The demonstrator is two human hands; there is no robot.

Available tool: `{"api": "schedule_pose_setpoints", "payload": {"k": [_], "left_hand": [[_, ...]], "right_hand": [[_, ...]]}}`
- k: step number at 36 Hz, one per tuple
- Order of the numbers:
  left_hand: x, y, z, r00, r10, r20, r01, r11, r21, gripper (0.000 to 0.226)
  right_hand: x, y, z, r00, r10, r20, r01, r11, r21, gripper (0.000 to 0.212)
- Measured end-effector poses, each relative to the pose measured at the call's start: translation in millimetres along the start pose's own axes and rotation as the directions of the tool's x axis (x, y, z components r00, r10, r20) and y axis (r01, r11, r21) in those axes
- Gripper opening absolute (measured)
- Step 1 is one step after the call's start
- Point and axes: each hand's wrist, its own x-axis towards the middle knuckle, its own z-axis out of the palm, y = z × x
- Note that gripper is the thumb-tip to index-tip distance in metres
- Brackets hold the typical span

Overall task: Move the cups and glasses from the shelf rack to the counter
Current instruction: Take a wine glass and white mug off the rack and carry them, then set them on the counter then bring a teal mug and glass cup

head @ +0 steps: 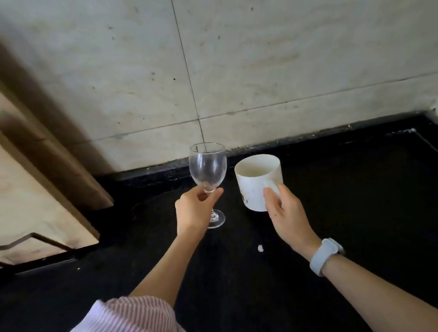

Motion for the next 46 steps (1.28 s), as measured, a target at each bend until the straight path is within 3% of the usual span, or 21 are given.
{"api": "schedule_pose_setpoints", "payload": {"k": [3,12,21,27,33,37,40,46], "left_hand": [[18,-5,12,0.999,0.007,-0.040,-0.007,1.000,0.000,0.031],[49,-18,36,0.999,-0.004,-0.054,0.001,0.999,-0.054,0.019],[72,-15,50,0.998,0.019,-0.052,-0.023,0.997,-0.078,0.020],[74,-12,55,0.997,0.023,-0.076,-0.029,0.997,-0.074,0.028],[68,-15,55,0.998,0.023,-0.063,-0.025,0.999,-0.036,0.015],[57,-18,52,0.999,0.019,-0.034,-0.019,1.000,0.000,0.026],[47,-19,40,0.999,0.040,0.011,-0.041,0.997,0.070,0.039],[17,-21,-1,0.992,0.128,0.018,-0.126,0.932,0.338,0.048]], "right_hand": [[14,12,9,1.000,-0.014,-0.001,0.014,1.000,0.014,0.030],[39,31,28,0.998,-0.020,-0.065,0.027,0.994,0.108,0.026],[43,46,34,0.991,0.039,-0.128,-0.021,0.990,0.139,0.022],[38,59,36,0.988,0.129,-0.081,-0.126,0.991,0.035,0.025],[37,60,36,0.986,0.160,-0.052,-0.160,0.987,0.004,0.024],[34,54,35,0.989,0.114,-0.089,-0.120,0.991,-0.065,0.019],[32,45,27,0.988,0.057,-0.144,-0.075,0.990,-0.117,0.034],[20,10,6,0.965,-0.194,-0.177,0.126,0.933,-0.336,0.041]]}}
